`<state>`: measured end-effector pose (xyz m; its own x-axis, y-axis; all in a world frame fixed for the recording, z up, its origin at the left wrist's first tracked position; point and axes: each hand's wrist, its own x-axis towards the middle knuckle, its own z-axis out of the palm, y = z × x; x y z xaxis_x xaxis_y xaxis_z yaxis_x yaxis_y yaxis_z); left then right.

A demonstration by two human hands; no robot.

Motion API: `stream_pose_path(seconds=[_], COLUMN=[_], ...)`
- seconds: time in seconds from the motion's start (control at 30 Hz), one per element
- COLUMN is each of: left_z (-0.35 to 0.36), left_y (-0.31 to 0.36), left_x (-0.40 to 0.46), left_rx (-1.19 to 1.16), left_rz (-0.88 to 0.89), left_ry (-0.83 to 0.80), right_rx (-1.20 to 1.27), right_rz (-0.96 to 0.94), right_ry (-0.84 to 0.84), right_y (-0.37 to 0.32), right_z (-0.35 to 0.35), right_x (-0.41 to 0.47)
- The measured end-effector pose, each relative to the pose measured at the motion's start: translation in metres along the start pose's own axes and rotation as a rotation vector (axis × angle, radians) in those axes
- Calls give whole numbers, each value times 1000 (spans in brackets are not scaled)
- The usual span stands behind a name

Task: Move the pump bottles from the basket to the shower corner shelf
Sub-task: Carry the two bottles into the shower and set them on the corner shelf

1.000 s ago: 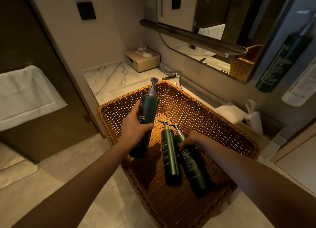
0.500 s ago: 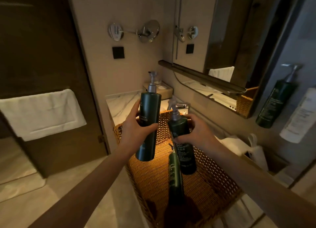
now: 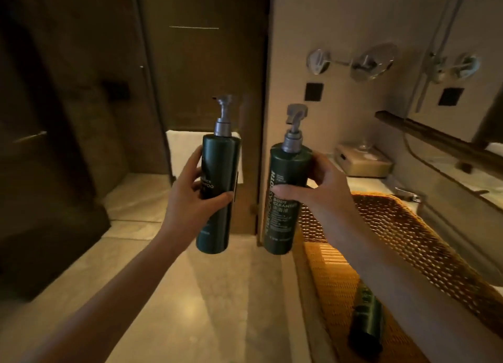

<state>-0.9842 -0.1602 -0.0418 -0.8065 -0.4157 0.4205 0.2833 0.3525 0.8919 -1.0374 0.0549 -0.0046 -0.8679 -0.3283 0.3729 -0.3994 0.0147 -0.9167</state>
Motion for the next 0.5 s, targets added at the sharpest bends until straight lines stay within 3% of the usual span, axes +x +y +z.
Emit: stream_pose_path(seconds=[0.2, 0.5], left_z=[-106, -261], left_y=[-51, -121], left_x=[-33, -35], left_rx=[46, 113], left_rz=[-171, -296], left_ry=[175, 259], right_rx=[63, 34], right_rz=[86, 145], right_ry=[-121, -180], right_y=[18, 46], right_z=[93, 257], right_x=[10, 34])
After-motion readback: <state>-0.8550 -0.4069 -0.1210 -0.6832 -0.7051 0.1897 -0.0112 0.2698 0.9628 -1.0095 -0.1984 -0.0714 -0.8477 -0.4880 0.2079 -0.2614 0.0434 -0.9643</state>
